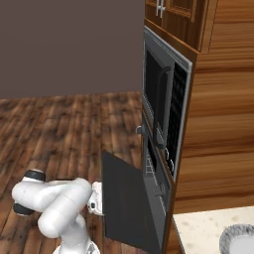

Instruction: Place the fish on the rack of the oven, and slide the rack back inside. Close the oven door.

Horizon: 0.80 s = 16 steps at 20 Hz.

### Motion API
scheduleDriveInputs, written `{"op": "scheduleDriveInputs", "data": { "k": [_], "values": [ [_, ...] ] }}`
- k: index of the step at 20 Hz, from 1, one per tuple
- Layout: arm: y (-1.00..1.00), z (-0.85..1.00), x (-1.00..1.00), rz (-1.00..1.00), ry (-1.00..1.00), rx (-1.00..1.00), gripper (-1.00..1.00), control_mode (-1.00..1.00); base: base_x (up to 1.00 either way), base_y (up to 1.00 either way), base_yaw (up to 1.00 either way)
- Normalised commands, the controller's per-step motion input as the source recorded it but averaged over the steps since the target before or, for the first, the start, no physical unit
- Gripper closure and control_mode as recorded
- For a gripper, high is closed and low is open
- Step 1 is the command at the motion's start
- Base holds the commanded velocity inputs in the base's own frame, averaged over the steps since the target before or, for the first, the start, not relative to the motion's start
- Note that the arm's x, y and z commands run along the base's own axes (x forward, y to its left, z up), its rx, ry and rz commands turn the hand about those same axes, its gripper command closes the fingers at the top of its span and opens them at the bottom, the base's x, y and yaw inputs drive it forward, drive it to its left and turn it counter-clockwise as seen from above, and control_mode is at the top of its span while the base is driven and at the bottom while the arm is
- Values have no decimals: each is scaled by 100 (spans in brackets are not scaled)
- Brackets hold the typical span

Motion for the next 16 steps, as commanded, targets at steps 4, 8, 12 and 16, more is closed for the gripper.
{"op": "scheduleDriveInputs", "data": {
  "k": [4,8,12,16],
  "values": [
    [-89,60,0,-22,-32,-22,-100,-100,0,0,0],
    [-100,32,0,-16,-14,-10,-100,-100,0,0,0],
    [-100,2,17,-11,0,-1,-100,-100,0,0,0],
    [-100,0,26,-6,0,0,-100,-100,0,0,0]
  ]
}}
